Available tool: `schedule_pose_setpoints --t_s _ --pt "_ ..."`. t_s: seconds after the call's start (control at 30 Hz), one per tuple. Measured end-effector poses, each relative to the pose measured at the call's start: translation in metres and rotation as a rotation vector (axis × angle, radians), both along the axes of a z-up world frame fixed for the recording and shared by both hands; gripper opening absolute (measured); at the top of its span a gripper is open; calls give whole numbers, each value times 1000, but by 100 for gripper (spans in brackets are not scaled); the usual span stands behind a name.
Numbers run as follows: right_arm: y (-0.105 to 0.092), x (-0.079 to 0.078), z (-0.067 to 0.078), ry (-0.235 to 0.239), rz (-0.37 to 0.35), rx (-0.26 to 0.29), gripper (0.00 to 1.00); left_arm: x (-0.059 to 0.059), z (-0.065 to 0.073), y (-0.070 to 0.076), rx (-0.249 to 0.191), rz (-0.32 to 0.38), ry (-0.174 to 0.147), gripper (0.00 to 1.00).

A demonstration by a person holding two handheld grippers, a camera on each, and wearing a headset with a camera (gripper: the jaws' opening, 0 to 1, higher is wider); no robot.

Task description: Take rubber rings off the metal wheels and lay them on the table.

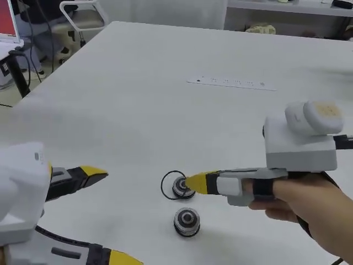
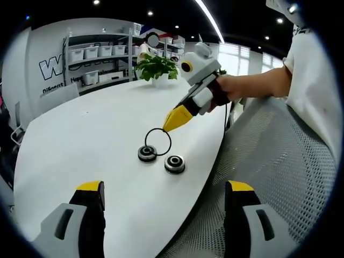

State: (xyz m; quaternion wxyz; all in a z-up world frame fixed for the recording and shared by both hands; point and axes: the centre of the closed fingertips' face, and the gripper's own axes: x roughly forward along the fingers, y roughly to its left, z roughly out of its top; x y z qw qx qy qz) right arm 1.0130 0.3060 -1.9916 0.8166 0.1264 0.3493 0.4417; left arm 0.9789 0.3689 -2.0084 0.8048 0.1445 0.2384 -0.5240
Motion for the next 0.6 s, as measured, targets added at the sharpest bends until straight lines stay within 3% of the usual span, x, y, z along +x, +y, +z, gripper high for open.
schedule_pose_setpoints --t_s 0.2,0.37,0.6 --pt "22 -4 2 -21 61 -32 0 0 0 0 -4 1 0 90" --pt "34 -9 -10 -19 105 -72 0 1 1 0 -9 6 -2 89" --pt "36 -13 -31 -3 127 -97 0 1 1 1 -9 8 -2 86"
